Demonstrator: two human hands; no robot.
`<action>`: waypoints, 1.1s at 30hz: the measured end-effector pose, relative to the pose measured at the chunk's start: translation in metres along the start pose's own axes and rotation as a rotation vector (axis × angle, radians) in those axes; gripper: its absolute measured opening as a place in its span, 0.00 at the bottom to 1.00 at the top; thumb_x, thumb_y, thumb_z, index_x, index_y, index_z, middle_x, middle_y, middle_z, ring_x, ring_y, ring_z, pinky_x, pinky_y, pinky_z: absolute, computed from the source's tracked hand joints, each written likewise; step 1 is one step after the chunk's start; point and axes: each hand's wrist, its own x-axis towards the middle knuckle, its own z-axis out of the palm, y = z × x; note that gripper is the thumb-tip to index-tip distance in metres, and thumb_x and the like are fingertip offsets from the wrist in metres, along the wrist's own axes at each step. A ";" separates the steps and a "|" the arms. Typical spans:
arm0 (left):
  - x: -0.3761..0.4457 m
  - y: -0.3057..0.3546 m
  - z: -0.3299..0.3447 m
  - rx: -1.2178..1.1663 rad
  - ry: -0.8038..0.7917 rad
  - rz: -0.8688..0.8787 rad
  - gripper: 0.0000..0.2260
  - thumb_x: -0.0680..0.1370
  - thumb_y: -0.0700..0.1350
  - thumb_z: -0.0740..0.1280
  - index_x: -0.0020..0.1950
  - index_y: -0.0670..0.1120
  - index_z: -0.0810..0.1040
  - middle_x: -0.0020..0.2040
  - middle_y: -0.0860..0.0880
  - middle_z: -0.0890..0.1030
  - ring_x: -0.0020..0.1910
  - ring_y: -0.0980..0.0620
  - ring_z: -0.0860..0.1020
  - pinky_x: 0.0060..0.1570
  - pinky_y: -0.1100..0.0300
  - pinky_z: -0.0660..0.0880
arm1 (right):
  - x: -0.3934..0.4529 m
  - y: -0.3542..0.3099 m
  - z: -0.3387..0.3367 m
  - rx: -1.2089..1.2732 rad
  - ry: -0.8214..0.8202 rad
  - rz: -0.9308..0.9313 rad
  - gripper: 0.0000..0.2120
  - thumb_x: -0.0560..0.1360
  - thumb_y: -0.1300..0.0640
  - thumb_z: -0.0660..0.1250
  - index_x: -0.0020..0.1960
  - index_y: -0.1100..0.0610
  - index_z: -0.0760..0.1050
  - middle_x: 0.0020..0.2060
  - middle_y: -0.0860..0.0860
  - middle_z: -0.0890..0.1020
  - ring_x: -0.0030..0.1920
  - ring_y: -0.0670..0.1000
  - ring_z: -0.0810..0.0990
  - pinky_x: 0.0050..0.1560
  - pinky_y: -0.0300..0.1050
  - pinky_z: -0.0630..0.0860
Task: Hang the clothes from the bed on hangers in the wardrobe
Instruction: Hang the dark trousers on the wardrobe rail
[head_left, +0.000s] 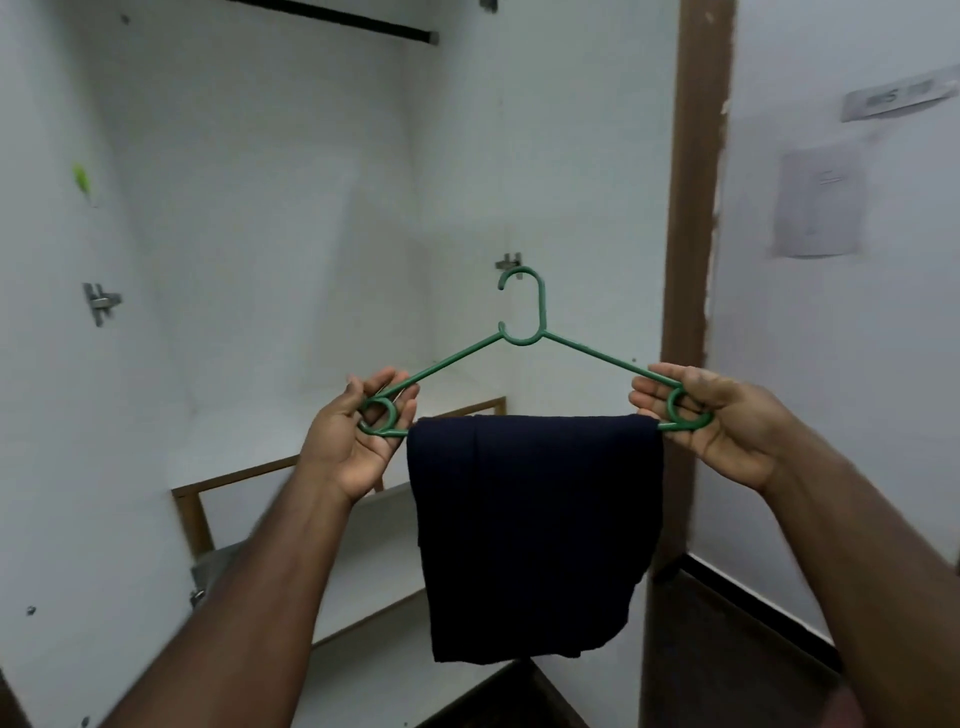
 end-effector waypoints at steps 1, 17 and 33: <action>0.007 0.001 0.001 -0.001 0.011 0.012 0.19 0.85 0.53 0.58 0.58 0.39 0.80 0.56 0.41 0.84 0.55 0.43 0.84 0.56 0.51 0.80 | 0.015 0.000 0.000 -0.004 -0.019 0.007 0.18 0.83 0.60 0.53 0.57 0.64 0.81 0.58 0.63 0.83 0.57 0.60 0.84 0.46 0.49 0.84; 0.130 0.026 -0.014 -0.015 0.130 0.139 0.14 0.83 0.39 0.59 0.68 0.40 0.75 0.58 0.41 0.84 0.56 0.41 0.84 0.55 0.54 0.81 | 0.193 0.003 0.030 -0.017 -0.184 0.128 0.16 0.83 0.64 0.54 0.64 0.67 0.74 0.57 0.64 0.83 0.57 0.61 0.84 0.53 0.53 0.83; 0.309 0.103 -0.067 -0.040 0.037 0.133 0.17 0.76 0.37 0.63 0.64 0.37 0.77 0.60 0.40 0.83 0.56 0.41 0.84 0.54 0.53 0.81 | 0.355 0.040 0.126 0.072 -0.163 0.022 0.14 0.84 0.64 0.53 0.63 0.68 0.73 0.50 0.62 0.85 0.47 0.58 0.87 0.45 0.49 0.85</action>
